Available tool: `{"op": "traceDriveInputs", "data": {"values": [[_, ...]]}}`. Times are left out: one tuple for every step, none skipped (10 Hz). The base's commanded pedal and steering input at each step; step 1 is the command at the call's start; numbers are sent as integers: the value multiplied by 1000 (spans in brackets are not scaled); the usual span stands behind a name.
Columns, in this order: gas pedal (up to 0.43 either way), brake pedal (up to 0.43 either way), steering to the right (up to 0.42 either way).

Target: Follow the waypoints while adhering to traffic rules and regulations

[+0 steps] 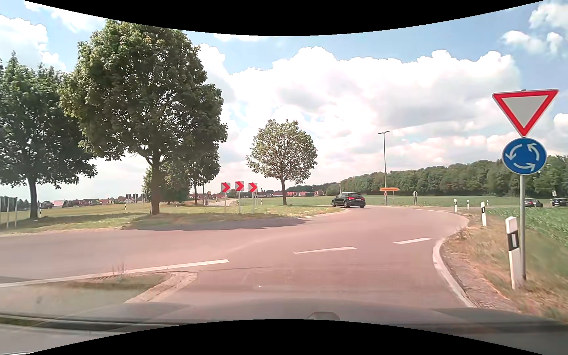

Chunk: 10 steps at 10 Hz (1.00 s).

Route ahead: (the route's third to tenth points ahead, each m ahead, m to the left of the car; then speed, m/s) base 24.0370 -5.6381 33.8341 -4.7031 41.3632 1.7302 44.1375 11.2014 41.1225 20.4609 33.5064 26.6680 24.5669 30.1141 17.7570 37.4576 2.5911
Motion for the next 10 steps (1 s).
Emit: {"op": "traceDriveInputs", "data": {"values": [[0, 232, 74], [0, 207, 74], [0, 171, 74], [0, 128, 74], [0, 61, 74], [0, 12, 74], [0, 0, 74], [0, 0, 76], [47, 0, 78], [189, 0, 82]]}}
